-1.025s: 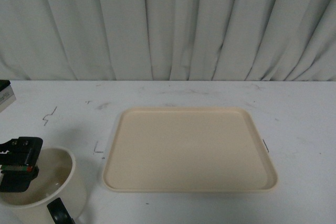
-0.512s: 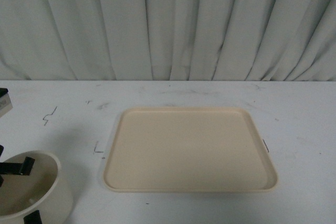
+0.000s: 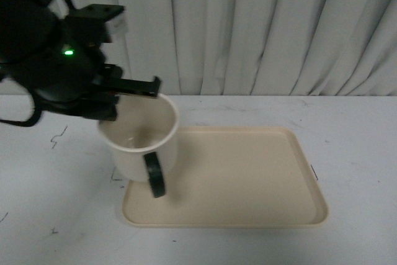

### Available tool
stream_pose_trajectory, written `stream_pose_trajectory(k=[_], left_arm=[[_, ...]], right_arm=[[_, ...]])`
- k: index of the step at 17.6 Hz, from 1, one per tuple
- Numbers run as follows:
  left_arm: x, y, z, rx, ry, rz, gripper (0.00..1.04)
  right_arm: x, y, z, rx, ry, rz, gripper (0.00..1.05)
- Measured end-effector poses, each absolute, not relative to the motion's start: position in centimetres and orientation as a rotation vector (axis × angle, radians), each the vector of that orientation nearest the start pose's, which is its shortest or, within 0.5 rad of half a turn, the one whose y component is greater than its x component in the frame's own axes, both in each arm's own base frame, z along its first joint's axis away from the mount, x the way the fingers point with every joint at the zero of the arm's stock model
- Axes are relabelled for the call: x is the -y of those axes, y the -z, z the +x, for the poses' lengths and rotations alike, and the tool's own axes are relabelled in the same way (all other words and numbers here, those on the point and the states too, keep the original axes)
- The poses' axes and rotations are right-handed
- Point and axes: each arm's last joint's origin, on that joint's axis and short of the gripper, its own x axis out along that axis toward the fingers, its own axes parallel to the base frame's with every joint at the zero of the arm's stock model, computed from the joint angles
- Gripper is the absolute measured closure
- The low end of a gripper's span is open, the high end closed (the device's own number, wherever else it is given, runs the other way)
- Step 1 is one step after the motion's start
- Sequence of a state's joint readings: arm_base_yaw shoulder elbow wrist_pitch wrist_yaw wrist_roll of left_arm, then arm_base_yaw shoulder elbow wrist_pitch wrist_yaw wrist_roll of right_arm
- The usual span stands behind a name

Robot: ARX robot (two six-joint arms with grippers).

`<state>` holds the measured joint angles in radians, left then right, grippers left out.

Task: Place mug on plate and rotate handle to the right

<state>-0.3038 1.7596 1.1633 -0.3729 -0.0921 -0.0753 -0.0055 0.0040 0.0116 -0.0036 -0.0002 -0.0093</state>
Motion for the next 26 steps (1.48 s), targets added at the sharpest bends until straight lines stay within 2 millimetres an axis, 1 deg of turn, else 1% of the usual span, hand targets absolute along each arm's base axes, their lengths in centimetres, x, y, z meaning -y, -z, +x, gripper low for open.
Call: stream_pose_trajectory(k=[2, 4, 5, 8, 10, 15, 18, 20, 21, 23, 24, 25, 26], left_arm=[[14.2, -19.0, 36.1, -0.973, 0.233, 0.155, 1.02], [17.0, -18.4, 37.3, -0.991, 0.279, 0.184, 1.02], [17.9, -18.0, 37.6, -1.006, 0.290, 0.192, 1.02], [19.9, -16.6, 38.2, -1.039, 0.317, 0.198, 1.02], [20.3, -16.0, 38.4, -1.050, 0.322, 0.201, 1.02], [20.6, -15.6, 39.0, -1.049, 0.323, 0.202, 1.02], [20.5, -14.1, 39.4, -1.089, 0.316, 0.209, 1.02], [20.5, -14.2, 39.5, -1.095, 0.313, 0.210, 1.02], [20.5, -14.2, 39.5, -1.102, 0.314, 0.213, 0.94], [20.5, -14.2, 39.5, -1.100, 0.325, 0.210, 0.74], [20.1, -14.7, 39.4, -1.087, 0.324, 0.206, 0.63], [19.6, -15.3, 38.8, -1.070, 0.339, 0.198, 0.54], [18.7, -16.8, 37.9, -1.019, 0.354, 0.181, 0.43]], right_arm=[[0.1, -16.7, 9.7, 0.004, 0.005, -0.009, 0.06], [0.1, -16.7, 9.7, 0.004, 0.005, -0.009, 0.06], [0.1, -16.7, 9.7, 0.004, 0.005, -0.009, 0.06], [0.1, -16.7, 9.7, 0.004, 0.005, -0.009, 0.06], [0.1, -16.7, 9.7, 0.004, 0.005, -0.009, 0.06], [0.1, -16.7, 9.7, 0.004, 0.005, -0.009, 0.06], [0.1, -16.7, 9.7, 0.004, 0.005, -0.009, 0.06], [0.1, -16.7, 9.7, 0.004, 0.005, -0.009, 0.06], [0.1, -16.7, 9.7, 0.004, 0.005, -0.009, 0.06], [0.1, -16.7, 9.7, 0.004, 0.005, -0.009, 0.06], [0.1, -16.7, 9.7, 0.004, 0.005, -0.009, 0.06], [0.1, -16.7, 9.7, 0.004, 0.005, -0.009, 0.06], [0.1, -16.7, 9.7, 0.004, 0.005, -0.009, 0.06]])
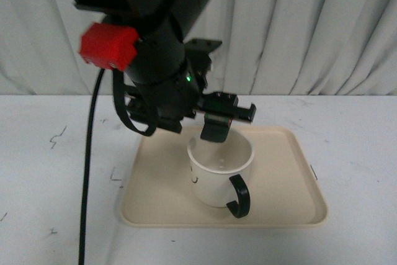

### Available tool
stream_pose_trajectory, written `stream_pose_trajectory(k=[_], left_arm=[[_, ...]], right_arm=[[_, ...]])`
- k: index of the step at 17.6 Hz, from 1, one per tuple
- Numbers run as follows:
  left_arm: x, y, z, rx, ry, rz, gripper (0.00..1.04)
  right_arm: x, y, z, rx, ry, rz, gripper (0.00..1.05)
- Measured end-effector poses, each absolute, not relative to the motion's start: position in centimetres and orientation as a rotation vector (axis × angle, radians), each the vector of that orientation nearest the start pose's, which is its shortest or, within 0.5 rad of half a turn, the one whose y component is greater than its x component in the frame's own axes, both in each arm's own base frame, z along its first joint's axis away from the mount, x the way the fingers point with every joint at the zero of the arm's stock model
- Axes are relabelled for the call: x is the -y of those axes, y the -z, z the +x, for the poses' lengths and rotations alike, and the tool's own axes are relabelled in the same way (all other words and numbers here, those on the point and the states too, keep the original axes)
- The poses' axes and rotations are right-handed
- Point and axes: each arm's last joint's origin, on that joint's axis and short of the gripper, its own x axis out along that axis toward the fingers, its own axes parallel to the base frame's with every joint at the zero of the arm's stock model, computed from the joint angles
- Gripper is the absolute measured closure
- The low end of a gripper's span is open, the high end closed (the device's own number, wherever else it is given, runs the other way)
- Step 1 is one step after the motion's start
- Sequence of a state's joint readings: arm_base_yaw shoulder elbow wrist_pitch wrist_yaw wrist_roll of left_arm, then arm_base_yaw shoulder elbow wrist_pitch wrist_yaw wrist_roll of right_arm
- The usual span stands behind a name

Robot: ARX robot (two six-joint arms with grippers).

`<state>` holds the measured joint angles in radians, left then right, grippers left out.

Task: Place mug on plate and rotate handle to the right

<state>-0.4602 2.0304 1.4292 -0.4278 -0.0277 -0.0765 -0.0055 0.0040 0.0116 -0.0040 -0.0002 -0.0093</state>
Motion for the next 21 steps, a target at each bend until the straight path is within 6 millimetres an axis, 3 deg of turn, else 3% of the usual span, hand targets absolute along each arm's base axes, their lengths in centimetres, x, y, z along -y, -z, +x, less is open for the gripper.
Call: stream_pose_trajectory(k=[3, 4, 5, 7, 8, 10, 12, 15, 19, 21], left_arm=[[16.4, -23.1, 35.9, -0.795, 0.360, 0.141, 0.11], [16.5, -22.8, 36.5, -0.526, 0.271, 0.132, 0.13], [15.3, -20.6, 35.5, -0.384, 0.132, 0.126, 0.23], [12.6, -17.3, 32.5, -0.301, 0.045, 0.102, 0.38], [11.1, -16.9, 31.3, -0.241, 0.021, 0.074, 0.45], [8.1, -19.1, 29.2, -0.040, -0.024, -0.004, 0.61], [6.5, -20.8, 27.0, 0.077, -0.028, -0.040, 0.76], [4.7, -17.3, 23.5, -0.050, 0.008, -0.005, 1.03], [2.6, -17.9, 20.4, 0.012, -0.008, -0.016, 1.03], [2.0, -16.9, 18.8, 0.005, 0.004, -0.015, 1.03]], right_arm=[[0.1, -16.7, 9.7, 0.004, 0.005, -0.009, 0.06], [0.1, -16.7, 9.7, 0.004, 0.005, -0.009, 0.06], [0.1, -16.7, 9.7, 0.004, 0.005, -0.009, 0.06], [0.1, -16.7, 9.7, 0.003, 0.006, -0.009, 0.06], [0.1, -16.7, 9.7, 0.005, 0.006, -0.009, 0.06], [0.1, -16.7, 9.7, 0.004, 0.005, -0.009, 0.06], [0.1, -16.7, 9.7, 0.004, 0.005, -0.009, 0.06], [0.1, -16.7, 9.7, 0.004, 0.005, -0.009, 0.06], [0.1, -16.7, 9.7, 0.004, 0.005, -0.009, 0.06], [0.1, -16.7, 9.7, 0.004, 0.005, -0.009, 0.06]])
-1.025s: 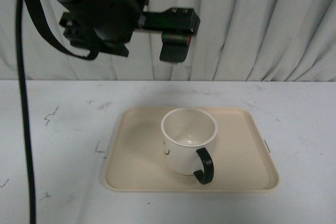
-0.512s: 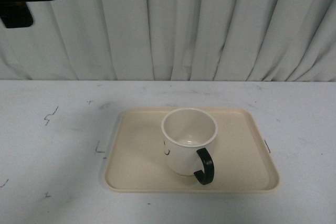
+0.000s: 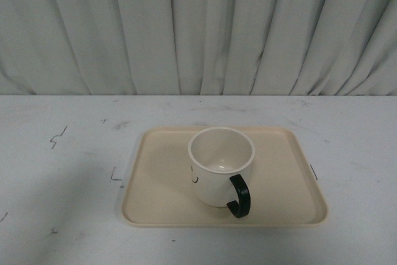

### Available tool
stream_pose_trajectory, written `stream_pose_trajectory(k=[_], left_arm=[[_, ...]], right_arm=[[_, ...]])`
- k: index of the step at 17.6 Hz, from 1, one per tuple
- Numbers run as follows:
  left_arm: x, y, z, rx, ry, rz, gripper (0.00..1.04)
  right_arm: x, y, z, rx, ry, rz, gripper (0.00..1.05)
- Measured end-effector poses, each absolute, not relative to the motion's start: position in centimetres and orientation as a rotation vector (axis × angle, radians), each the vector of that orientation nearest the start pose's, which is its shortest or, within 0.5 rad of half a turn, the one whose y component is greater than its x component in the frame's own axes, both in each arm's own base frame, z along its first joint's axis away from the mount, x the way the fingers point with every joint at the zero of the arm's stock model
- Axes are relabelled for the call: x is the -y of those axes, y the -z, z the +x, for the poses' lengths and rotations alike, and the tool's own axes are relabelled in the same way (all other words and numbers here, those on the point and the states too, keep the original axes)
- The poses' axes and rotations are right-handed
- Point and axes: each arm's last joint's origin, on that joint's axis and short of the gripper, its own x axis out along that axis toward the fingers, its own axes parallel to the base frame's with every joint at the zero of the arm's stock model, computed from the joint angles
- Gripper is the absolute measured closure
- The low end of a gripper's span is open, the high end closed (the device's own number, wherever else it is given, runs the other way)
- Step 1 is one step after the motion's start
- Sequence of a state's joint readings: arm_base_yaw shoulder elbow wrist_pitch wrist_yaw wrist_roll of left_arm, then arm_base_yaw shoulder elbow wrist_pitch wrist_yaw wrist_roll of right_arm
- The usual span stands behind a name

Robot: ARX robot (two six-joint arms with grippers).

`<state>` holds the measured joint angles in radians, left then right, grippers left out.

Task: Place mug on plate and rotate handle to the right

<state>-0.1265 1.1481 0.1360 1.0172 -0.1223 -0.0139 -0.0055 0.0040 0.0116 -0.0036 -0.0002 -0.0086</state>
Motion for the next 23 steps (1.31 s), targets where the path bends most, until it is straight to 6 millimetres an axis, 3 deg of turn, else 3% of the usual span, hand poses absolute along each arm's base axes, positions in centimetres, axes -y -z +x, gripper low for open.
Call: stream_pose_trajectory(k=[2, 6, 13, 23], left_arm=[[1.4, -15.9, 17.4, -0.037, -0.007, -0.010, 1.03], [-0.1, -16.3, 15.5, -0.014, -0.020, -0.014, 1.03], [0.0, -16.7, 13.1, 0.001, 0.000, -0.014, 1.03], [0.0, -16.9, 11.2, 0.011, 0.000, -0.014, 1.03]], right_arm=[[0.1, -16.7, 9.7, 0.004, 0.005, -0.009, 0.06], [0.1, -16.7, 9.7, 0.004, 0.006, -0.009, 0.06], [0.1, -16.7, 9.7, 0.004, 0.005, -0.009, 0.06], [0.1, -16.7, 9.7, 0.004, 0.005, -0.009, 0.06]])
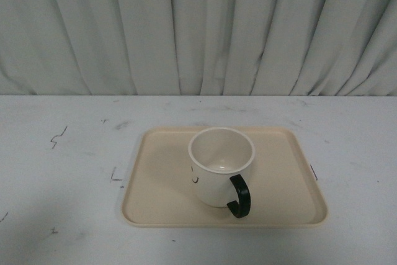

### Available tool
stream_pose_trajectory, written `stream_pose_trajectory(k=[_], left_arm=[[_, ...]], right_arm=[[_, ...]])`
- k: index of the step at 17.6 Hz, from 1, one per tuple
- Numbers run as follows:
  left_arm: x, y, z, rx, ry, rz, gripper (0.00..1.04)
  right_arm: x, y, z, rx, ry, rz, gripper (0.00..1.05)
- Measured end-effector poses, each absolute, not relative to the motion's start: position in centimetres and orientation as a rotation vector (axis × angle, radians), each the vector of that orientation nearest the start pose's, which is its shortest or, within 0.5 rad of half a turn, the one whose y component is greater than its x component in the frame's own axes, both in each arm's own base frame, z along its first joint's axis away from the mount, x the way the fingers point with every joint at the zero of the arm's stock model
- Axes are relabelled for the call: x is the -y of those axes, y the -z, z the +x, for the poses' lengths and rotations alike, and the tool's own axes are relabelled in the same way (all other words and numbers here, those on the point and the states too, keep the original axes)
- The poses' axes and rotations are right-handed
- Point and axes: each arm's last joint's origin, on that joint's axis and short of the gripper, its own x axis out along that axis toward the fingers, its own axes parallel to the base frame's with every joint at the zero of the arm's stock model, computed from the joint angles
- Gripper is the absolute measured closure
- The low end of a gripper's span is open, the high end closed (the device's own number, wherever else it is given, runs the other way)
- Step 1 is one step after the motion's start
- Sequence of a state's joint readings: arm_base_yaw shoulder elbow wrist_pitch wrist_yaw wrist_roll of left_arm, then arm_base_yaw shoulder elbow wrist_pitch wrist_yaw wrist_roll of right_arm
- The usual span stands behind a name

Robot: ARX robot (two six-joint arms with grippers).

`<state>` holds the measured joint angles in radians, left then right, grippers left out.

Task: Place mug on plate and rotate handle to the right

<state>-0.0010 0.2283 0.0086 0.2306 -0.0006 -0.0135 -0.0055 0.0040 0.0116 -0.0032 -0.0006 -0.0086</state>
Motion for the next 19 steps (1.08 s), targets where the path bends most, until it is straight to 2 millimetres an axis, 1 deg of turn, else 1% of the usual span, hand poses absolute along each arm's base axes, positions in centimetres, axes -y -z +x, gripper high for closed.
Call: stream_pose_trajectory(k=[4, 5, 6, 8, 10, 11, 12, 13, 14, 15, 16, 17, 19], left_arm=[[0.0, -16.8, 10.7, -0.002, 0.000, -0.014, 1.03], [0.0, -16.2, 10.1, -0.047, 0.003, -0.014, 1.03], [0.0, -16.8, 9.8, 0.017, 0.001, -0.014, 1.03], [0.0, -16.9, 9.7, 0.019, -0.001, -0.014, 1.03], [0.0, -16.5, 9.8, -0.007, 0.000, -0.014, 1.03], [0.0, -16.6, 9.8, 0.001, 0.001, -0.014, 0.96], [0.0, -16.5, 9.8, -0.003, 0.000, -0.014, 0.81], [0.0, -16.6, 9.8, -0.003, 0.001, -0.014, 0.74], [0.0, -16.5, 9.8, -0.004, -0.001, -0.014, 0.61], [0.0, -16.6, 9.8, -0.002, 0.002, -0.014, 0.49], [0.0, -16.5, 9.8, -0.003, 0.001, -0.014, 0.38], [0.0, -16.6, 9.8, -0.003, 0.000, -0.014, 0.31], [0.0, -16.5, 9.8, -0.003, 0.000, -0.014, 0.14]], right_arm=[[0.1, -16.7, 9.7, 0.004, 0.005, -0.008, 0.06], [0.1, -16.7, 9.7, 0.004, 0.006, -0.008, 0.06], [0.1, -16.7, 9.7, 0.004, 0.006, -0.008, 0.06], [0.1, -16.7, 9.7, 0.004, 0.005, -0.008, 0.06], [0.1, -16.7, 9.7, 0.004, 0.005, -0.008, 0.06], [0.1, -16.7, 9.7, 0.004, 0.005, -0.008, 0.06], [0.1, -16.7, 9.7, 0.004, 0.005, -0.008, 0.06], [0.0, -16.6, 9.7, -0.002, 0.003, -0.008, 0.06], [-0.1, -16.4, 9.8, -0.256, -0.100, 0.000, 0.06], [-0.5, -16.8, 10.6, -0.464, -0.188, 0.018, 0.06], [-1.1, -17.3, 11.5, -0.507, -0.251, 0.005, 0.06], [-1.4, -17.9, 12.2, -0.524, -0.282, 0.004, 0.06], [-2.0, -19.5, 14.5, -0.544, -0.288, -0.003, 0.06]])
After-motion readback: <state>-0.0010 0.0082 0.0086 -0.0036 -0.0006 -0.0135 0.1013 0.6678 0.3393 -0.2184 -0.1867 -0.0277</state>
